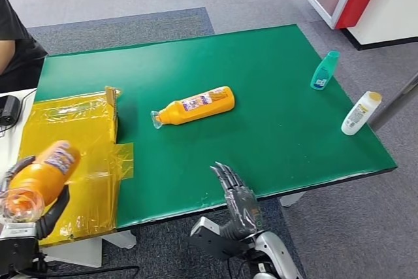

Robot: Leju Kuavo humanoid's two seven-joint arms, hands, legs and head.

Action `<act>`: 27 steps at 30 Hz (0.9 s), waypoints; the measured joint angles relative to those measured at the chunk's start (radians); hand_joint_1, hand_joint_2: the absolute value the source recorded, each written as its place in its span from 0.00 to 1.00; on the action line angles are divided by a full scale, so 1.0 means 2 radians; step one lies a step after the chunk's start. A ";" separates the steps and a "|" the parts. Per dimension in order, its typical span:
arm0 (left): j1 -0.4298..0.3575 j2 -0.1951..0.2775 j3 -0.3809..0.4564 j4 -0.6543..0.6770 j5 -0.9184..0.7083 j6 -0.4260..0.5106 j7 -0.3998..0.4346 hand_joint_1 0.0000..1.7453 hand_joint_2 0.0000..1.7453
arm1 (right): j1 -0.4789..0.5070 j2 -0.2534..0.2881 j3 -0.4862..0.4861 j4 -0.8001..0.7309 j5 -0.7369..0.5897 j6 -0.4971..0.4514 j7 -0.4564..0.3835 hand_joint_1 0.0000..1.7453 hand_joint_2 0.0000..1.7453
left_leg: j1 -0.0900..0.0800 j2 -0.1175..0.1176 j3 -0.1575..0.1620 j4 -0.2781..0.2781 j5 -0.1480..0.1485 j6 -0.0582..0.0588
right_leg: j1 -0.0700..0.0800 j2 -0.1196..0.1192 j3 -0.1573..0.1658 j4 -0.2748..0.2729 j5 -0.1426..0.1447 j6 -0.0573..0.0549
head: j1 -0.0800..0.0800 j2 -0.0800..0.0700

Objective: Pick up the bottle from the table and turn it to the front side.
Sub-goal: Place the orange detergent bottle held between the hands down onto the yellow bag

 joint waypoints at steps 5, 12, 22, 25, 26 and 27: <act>-0.002 0.021 0.029 -0.003 -0.223 0.099 0.084 1.00 1.00 | 0.033 -0.012 -0.009 -0.033 -0.015 -0.006 0.006 0.00 1.00 | 0.000 0.000 0.000 0.000 0.000 0.000 | 0.000 0.000 0.000 0.000 0.000 0.000 | 0.000 0.000; -0.035 0.065 0.019 0.040 -0.365 0.073 0.173 1.00 1.00 | 0.039 -0.017 -0.010 -0.044 -0.035 0.009 0.004 0.00 1.00 | 0.000 0.000 0.000 0.000 0.000 0.000 | 0.000 0.000 0.000 0.000 0.000 0.000 | 0.000 0.000; -0.115 0.081 -0.051 0.130 -0.385 -0.013 0.230 1.00 1.00 | 0.029 -0.018 -0.006 -0.040 -0.039 0.025 -0.003 0.00 1.00 | 0.000 0.000 0.000 0.000 0.001 0.000 | 0.000 0.000 0.000 0.000 0.001 0.001 | 0.000 0.000; -0.134 0.082 -0.070 0.152 -0.393 -0.036 0.239 1.00 1.00 | 0.023 -0.018 -0.003 -0.036 -0.040 0.032 -0.005 0.00 1.00 | 0.000 0.000 0.000 0.000 0.001 0.000 | 0.000 0.000 0.000 0.000 0.001 0.001 | 0.000 0.000; -0.142 0.081 -0.078 0.162 -0.397 -0.047 0.244 1.00 1.00 | 0.021 -0.018 -0.001 -0.034 -0.041 0.035 -0.005 0.00 1.00 | 0.000 0.000 0.000 0.000 0.001 0.000 | 0.000 0.000 0.000 0.000 0.001 0.001 | 0.000 0.000; -0.150 0.079 -0.086 0.173 -0.402 -0.058 0.250 1.00 1.00 | 0.018 -0.018 0.000 -0.032 -0.042 0.038 -0.006 0.00 1.00 | 0.000 0.000 0.000 0.000 0.001 0.000 | 0.000 0.000 0.000 0.000 0.001 0.001 | 0.000 0.000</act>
